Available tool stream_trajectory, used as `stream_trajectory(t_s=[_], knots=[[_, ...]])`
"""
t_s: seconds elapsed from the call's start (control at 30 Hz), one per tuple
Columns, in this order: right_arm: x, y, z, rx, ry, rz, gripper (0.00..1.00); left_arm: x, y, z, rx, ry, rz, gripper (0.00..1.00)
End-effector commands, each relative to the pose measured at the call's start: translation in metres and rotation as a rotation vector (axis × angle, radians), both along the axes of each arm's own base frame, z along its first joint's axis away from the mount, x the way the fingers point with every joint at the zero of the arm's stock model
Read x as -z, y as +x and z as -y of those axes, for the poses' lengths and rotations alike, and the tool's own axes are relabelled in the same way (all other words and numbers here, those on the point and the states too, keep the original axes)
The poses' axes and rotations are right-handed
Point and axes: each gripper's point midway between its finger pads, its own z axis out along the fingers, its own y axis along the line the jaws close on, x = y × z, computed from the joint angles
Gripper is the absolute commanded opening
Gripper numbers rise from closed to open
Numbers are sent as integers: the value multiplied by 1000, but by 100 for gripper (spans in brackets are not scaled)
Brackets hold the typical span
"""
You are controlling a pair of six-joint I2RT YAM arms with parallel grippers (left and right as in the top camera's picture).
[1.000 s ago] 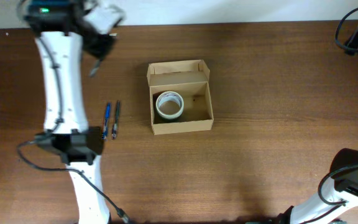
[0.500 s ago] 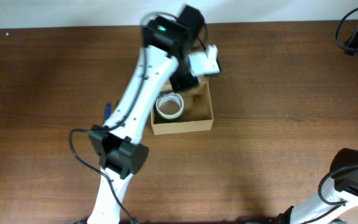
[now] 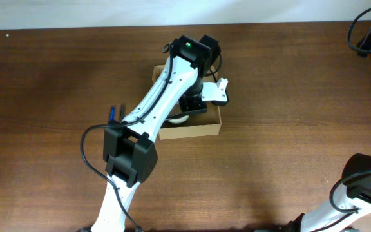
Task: Pack container
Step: 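Carry the black pen with the left gripper into the box and release, then return the left gripper to the pens and grasp the blue pen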
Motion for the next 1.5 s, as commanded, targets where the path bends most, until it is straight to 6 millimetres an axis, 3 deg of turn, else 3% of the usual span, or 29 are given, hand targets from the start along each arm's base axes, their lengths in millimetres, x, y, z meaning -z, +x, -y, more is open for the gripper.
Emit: stream_trajectory(t_s=[0.0, 0.4, 0.5, 0.57, 0.73, 0.87, 1.0, 1.07, 1.1, 1.17, 1.2, 1.23, 1.3, 1.4, 1.47], knots=[[-3, -2, -1, -3, 5, 10, 99, 3, -6, 6, 9, -41, -31, 2], [-3, -2, -1, -3, 5, 10, 99, 20, -14, 5, 62, -40, -76, 4], [-3, -2, -1, -3, 5, 10, 99, 20, -12, 7, 65, -48, -69, 18], [-3, -2, -1, -3, 5, 10, 99, 20, -12, 7, 54, -47, -69, 40], [-3, -2, -1, -3, 5, 10, 99, 7, -5, 1, -1, -24, -5, 42], [-3, -2, -1, -3, 5, 10, 99, -46, 19, -10, -155, -33, 215, 46], [-3, -2, -1, -4, 5, 10, 99, -137, 31, -39, -374, -175, 445, 58], [-3, -2, -1, -3, 5, 10, 99, -179, 31, -67, -506, -249, 528, 61], [-3, -2, -1, -3, 5, 10, 99, -207, 30, -97, -613, -312, 583, 65], [-3, -2, -1, -4, 5, 10, 99, -221, 30, -131, -733, -341, 629, 68], [-3, -2, -1, -3, 5, 10, 99, -222, 30, -146, -782, -342, 642, 69], [-3, -2, -1, -3, 5, 10, 99, -214, 28, -186, -928, -321, 646, 71], [-3, -2, -1, -3, 5, 10, 99, -189, 24, -215, -1073, -278, 585, 72], [-3, -2, -1, -3, 5, 10, 99, -134, 15, -235, -1197, -240, 413, 80], [-3, -2, -1, -3, 5, 10, 99, -95, 9, -240, -1233, -231, 303, 77]])
